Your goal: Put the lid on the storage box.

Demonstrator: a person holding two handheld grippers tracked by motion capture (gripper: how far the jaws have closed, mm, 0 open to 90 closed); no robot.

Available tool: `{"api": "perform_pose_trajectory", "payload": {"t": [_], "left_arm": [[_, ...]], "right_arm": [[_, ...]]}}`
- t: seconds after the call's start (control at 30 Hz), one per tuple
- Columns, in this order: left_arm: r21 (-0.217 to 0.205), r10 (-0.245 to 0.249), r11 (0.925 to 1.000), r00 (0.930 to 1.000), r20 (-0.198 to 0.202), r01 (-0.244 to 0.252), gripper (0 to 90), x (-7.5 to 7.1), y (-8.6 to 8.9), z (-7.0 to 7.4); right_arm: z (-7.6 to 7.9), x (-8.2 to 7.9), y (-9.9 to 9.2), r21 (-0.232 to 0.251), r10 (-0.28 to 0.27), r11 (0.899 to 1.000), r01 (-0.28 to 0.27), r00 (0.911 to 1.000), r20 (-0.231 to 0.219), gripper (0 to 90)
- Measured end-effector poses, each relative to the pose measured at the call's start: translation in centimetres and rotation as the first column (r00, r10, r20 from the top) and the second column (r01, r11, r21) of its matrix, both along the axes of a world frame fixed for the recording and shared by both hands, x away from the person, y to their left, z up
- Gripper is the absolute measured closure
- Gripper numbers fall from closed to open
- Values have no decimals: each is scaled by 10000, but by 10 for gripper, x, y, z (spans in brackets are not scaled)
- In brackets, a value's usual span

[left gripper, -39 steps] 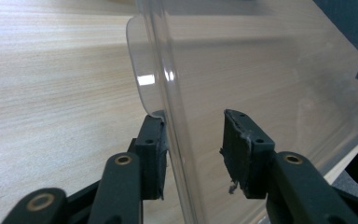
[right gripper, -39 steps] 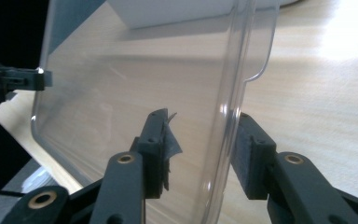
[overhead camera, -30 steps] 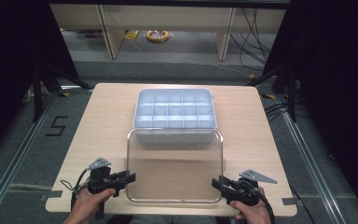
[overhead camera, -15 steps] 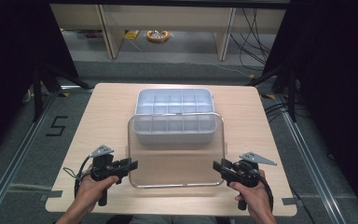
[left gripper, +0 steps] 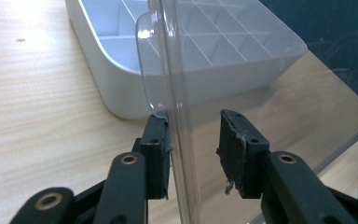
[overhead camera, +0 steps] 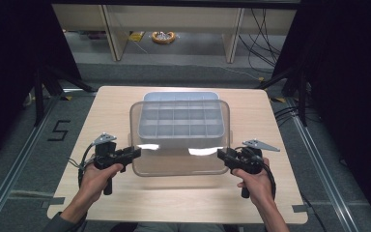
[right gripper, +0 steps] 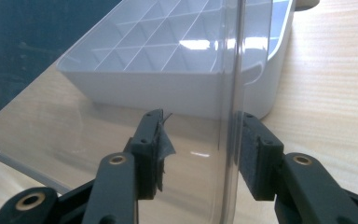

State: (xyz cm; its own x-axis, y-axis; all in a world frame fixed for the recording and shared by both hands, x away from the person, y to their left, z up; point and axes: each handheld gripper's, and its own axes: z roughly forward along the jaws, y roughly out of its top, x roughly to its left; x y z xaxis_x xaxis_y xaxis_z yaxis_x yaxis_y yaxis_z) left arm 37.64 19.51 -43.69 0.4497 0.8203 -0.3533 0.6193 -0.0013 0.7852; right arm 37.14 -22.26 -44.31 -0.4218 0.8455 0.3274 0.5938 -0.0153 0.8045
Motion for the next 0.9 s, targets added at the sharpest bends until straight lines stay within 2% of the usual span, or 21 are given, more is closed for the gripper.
{"api": "perform_pose_trajectory", "payload": {"t": [0.03,0.07,0.13,0.2,0.23,0.27,0.3,0.33,0.4,0.43,0.47,0.5,0.57,0.67,0.7,0.8,0.83,0.87,0.9], "left_arm": [[6,78,10000,10000,7,-78,633,2,-1,1],[12,69,10000,10000,29,-69,635,4,-1,1],[48,153,9999,9999,-65,-153,635,11,-3,3],[82,182,9998,9998,-59,-181,636,13,-3,4],[37,212,9998,9997,-90,-212,636,15,-3,5],[-40,277,9996,9996,-98,-278,636,18,-4,6],[-106,296,9995,9995,-112,-298,636,22,-3,9],[-106,296,9995,9995,-112,-298,636,22,-3,9],[-130,361,9993,9993,-48,-362,635,27,-3,13],[-140,468,9988,9989,-40,-468,635,29,-4,15],[-133,481,9988,9988,-3,-481,635,32,-4,18],[-172,532,9984,9986,-3,-532,635,35,-4,20],[-232,634,9977,9980,16,-633,634,41,-4,24],[-277,806,9964,9967,-23,-806,629,51,-4,29],[-298,851,9959,9964,4,-851,627,55,-5,30],[-366,1015,9942,9948,-11,-1014,620,66,-7,33],[-366,1019,9941,9948,10,-1018,616,69,-8,34],[-371,1083,9934,9941,-10,-1083,614,75,-10,35],[-371,1083,9934,9941,-10,-1083,613,75,-10,35]], "right_arm": [[1,2,0,-156,-53,9999,51,9999,-128,563],[2,5,1,-75,-81,9999,81,10000,-51,563],[3,10,1,-241,-174,9996,172,9998,-96,562],[4,12,2,-132,-138,9998,137,9999,-77,562],[4,14,2,-309,-204,9993,201,9998,-92,562],[8,19,2,-144,-268,9995,267,9996,-33,559],[10,19,5,35,-476,9989,477,9984,-297,558],[11,23,3,-107,-322,9994,322,9995,-3,558],[13,26,3,-140,-355,9993,356,9994,38,557],[16,28,4,-175,-394,9991,393,9992,-21,556],[20,29,7,99,-563,9983,566,9979,-323,555],[24,37,5,-185,-455,9988,455,9990,19,554],[26,40,6,-248,-502,9984,503,9987,25,553],[33,49,10,-74,-644,9979,644,9979,-25,551],[35,53,9,-234,-657,9976,659,9978,73,551],[41,63,11,-211,-866,9960,867,9962,41,550],[44,65,14,-4,-1055,9944,1056,9941,-263,550],[44,70,10,-294,-884,9956,886,9961,71,550],[44,70,10,-294,-884,9956,886,9961,71,550]]}}
